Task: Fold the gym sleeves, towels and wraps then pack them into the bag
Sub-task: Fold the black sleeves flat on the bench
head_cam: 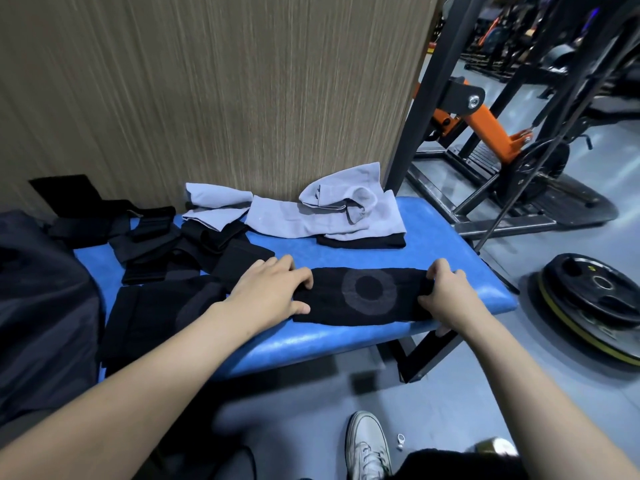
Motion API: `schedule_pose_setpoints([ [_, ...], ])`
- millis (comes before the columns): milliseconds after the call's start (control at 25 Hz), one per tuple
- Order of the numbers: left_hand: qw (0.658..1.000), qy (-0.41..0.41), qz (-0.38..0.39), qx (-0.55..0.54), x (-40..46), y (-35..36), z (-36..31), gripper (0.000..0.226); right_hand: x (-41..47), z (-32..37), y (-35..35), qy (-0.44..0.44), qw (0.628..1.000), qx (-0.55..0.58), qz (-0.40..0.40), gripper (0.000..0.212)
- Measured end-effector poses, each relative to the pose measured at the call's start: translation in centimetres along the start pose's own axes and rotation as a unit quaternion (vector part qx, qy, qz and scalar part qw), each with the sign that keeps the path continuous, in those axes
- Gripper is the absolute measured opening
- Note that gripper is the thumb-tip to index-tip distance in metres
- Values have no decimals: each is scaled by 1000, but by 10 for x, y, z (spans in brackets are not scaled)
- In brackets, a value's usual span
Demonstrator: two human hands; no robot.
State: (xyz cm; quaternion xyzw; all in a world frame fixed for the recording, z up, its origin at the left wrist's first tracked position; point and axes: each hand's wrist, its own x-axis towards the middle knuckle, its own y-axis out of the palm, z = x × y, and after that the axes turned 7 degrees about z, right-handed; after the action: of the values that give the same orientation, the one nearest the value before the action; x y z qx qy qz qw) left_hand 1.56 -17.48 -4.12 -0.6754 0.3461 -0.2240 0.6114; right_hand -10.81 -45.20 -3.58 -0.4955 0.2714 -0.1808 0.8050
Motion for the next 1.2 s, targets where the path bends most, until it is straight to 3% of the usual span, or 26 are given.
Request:
schedule_pose_setpoints([
  [200, 1000, 15, 8, -17, 0, 0, 2, 37, -4, -16, -10, -7, 992, 120, 40, 32],
  [360, 1000, 17, 7, -21, 1, 1, 2, 36, -13, -26, -23, -16, 953, 283, 107, 32],
  [600, 999, 16, 8, -31, 2, 1, 4, 35, -16, -26, -33, -9, 902, 390, 184, 32],
  [800, 999, 18, 6, -30, 3, 1, 5, 35, -12, -29, -28, -16, 913, 370, 170, 18],
  [1040, 999, 12, -7, -33, 3, 4, 5, 36, -6, -26, -23, -84, 936, 328, 94, 29],
  [1200, 999, 15, -20, -35, 3, 7, 5, 36, -3, -27, -22, -87, 942, 311, 89, 26],
])
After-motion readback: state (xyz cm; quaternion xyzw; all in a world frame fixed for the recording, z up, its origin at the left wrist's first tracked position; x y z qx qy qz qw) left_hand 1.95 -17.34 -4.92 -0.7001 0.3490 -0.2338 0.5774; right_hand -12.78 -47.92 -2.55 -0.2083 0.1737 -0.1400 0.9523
